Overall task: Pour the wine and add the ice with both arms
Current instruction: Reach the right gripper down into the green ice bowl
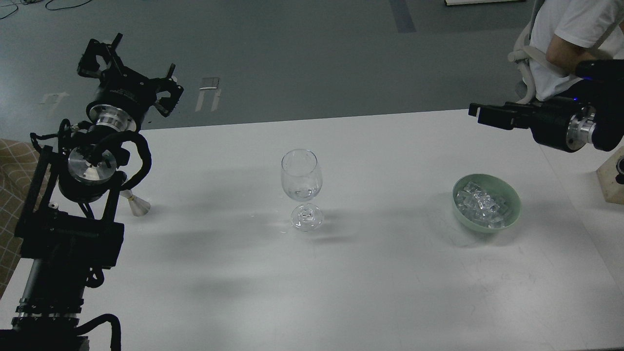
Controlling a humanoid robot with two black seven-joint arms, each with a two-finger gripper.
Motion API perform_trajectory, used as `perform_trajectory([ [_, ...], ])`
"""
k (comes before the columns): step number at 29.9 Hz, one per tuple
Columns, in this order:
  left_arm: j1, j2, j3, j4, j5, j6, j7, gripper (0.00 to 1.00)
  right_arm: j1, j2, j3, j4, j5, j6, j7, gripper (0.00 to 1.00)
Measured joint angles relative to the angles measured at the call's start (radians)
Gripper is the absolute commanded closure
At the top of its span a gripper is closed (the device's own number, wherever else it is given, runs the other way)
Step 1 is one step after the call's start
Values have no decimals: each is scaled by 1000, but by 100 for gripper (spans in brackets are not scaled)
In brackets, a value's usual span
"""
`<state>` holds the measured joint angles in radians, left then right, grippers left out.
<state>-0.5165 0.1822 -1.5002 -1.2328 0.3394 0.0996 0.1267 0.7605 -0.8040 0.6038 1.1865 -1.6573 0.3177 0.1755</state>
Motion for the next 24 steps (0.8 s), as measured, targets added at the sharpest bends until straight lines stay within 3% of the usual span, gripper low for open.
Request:
perform_trajectory([
  [7,17,-5,-4,-12,2,0,-1,2,-70,-83,-37,127,-32,-2,-80,23],
  [14,36,-25,-4,-16,11,0,-1,2,-168,-150,-38,241,-34,-2,-92,23],
  [24,51,-26,-6,-16,12,0,-3,2,-223,-93,-36,231,-45,-2,-128,22],
])
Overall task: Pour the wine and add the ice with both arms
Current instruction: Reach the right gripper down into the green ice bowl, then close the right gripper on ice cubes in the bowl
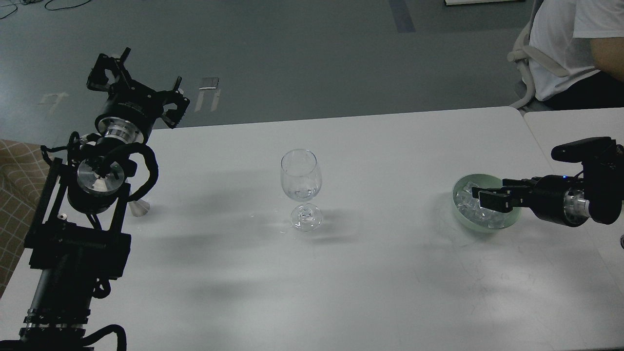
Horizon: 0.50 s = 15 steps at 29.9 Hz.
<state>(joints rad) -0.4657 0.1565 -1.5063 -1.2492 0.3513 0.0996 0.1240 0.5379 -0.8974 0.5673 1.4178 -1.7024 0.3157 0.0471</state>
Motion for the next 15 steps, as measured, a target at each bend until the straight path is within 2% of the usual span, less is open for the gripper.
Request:
perform_trajectory([
  [9,16,-2,-13,-4,-1,0,0,2,-29,15,-2,-23,-3,2,-42,23],
  [15,18,-2,-14,-4,-2,0,0,2,-42,26,-2,-25,-33,2,-55,31],
])
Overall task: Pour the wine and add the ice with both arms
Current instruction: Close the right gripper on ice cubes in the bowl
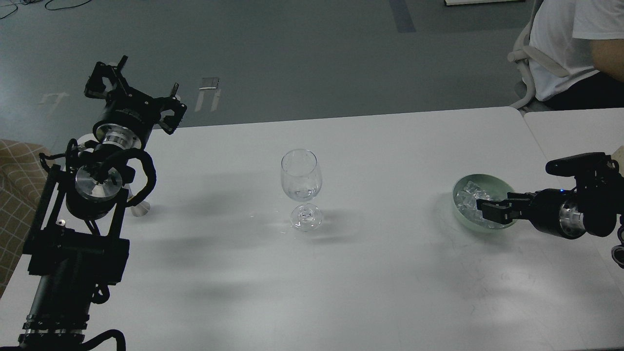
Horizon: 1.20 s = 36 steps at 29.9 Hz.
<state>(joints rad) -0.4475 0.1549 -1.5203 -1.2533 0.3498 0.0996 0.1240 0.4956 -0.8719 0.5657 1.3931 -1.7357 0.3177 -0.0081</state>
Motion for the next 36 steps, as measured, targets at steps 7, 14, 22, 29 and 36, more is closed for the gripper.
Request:
perform_trajectory([
  [7,1,0,0,0,0,0,0,2,-1,18,0,-1,-5,-2,-4,40],
  [14,1,1,-1,0,0,0,0,2,-1,23,0,-1,-7,-2,-7,47],
  [22,11,2,-2,0,0,-4,0,2,-3,26,-1,0,-13,-2,-39,62],
  [29,13,2,-2,-1,0,-4,-1,2,-2,27,-1,1,-13,-2,-41,78],
  [36,28,2,-2,-28,0,-5,0,2,-2,28,0,3,-13,-2,-41,94],
])
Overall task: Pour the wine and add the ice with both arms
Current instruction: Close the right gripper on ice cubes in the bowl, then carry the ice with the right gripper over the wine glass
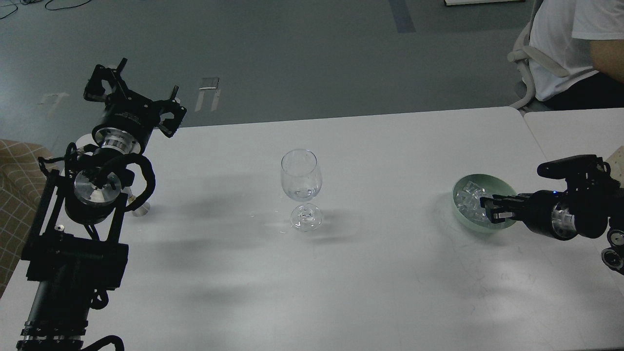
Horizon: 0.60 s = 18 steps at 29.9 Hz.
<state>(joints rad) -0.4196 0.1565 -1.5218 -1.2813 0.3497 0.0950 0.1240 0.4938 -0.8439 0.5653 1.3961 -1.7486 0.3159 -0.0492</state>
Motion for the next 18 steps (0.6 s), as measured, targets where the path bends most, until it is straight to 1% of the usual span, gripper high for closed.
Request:
perform_trajectory([
  [7,6,6,0,-1,-1,-3,0,2,2,-21,10,26,6,-2,6,94],
  [14,7,10,0,-1,-1,-13,1,2,1,-76,72,135,16,-12,13,95],
  [18,7,12,0,-1,-2,-14,1,2,0,-77,148,208,17,-15,23,95],
])
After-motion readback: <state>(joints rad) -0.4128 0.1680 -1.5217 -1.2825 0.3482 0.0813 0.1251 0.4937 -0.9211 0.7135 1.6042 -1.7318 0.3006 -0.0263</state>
